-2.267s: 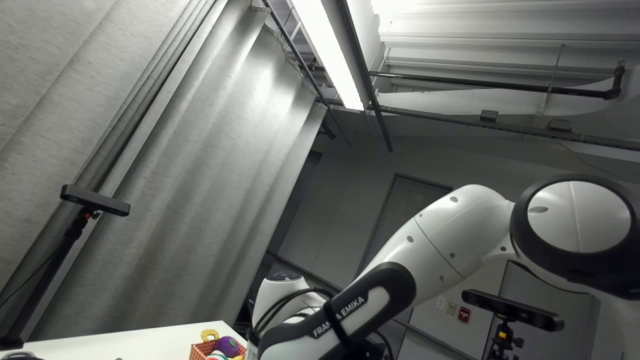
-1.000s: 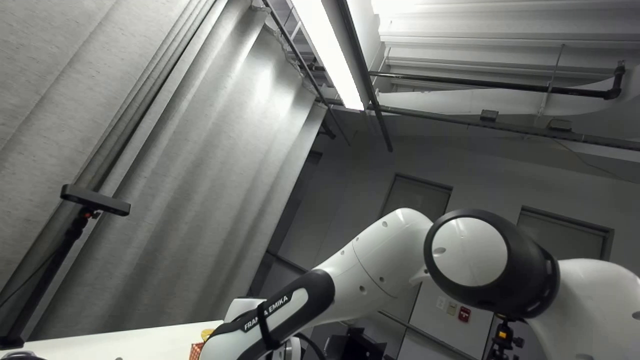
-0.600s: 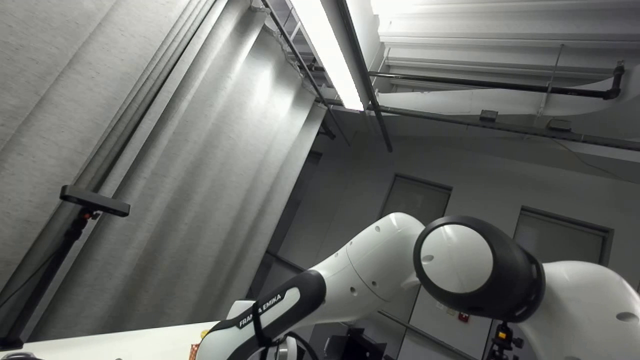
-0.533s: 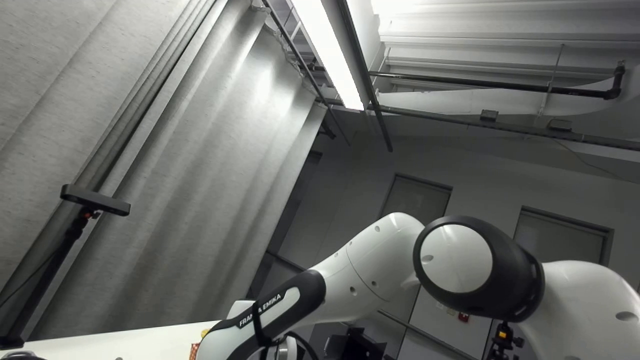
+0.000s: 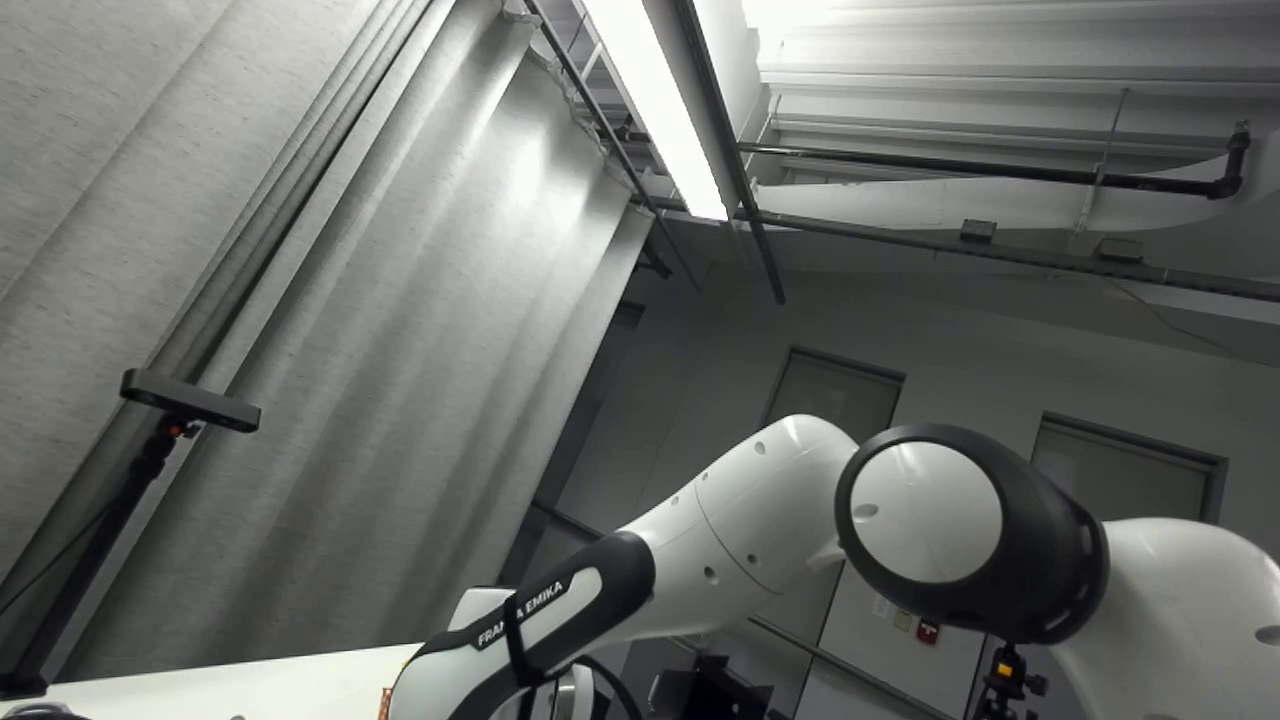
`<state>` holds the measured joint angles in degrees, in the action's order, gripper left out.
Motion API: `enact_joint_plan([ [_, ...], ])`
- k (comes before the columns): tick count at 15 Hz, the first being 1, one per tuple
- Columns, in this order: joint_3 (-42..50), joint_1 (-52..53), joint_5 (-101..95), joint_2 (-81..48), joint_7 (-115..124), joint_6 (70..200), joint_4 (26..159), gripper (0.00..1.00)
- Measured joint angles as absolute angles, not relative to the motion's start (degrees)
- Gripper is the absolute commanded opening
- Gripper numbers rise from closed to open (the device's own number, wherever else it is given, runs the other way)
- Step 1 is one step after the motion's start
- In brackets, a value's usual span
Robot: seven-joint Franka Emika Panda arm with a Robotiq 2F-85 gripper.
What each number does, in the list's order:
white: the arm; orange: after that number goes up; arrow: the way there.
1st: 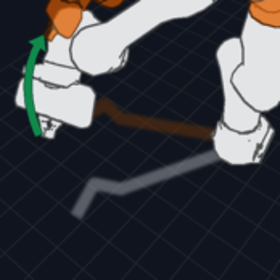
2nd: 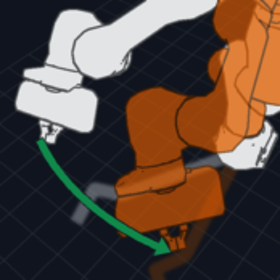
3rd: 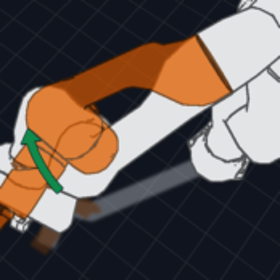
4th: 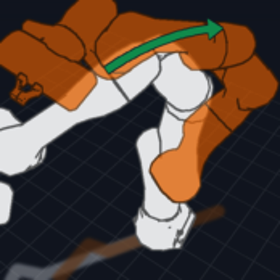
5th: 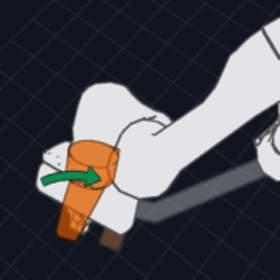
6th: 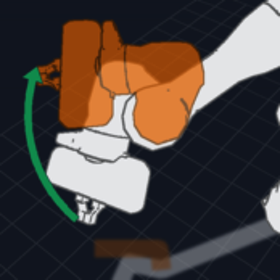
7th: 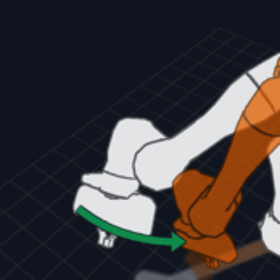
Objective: Pour the contents of the small bowl into the other small bowl
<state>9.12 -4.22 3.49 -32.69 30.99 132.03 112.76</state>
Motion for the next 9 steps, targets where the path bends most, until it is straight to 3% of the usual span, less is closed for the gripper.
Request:
enact_joint_plan([
  [9, 11.79, 7.44, -14.93, -19.70, 38.48, 138.46, 121.89, 1.00],
])
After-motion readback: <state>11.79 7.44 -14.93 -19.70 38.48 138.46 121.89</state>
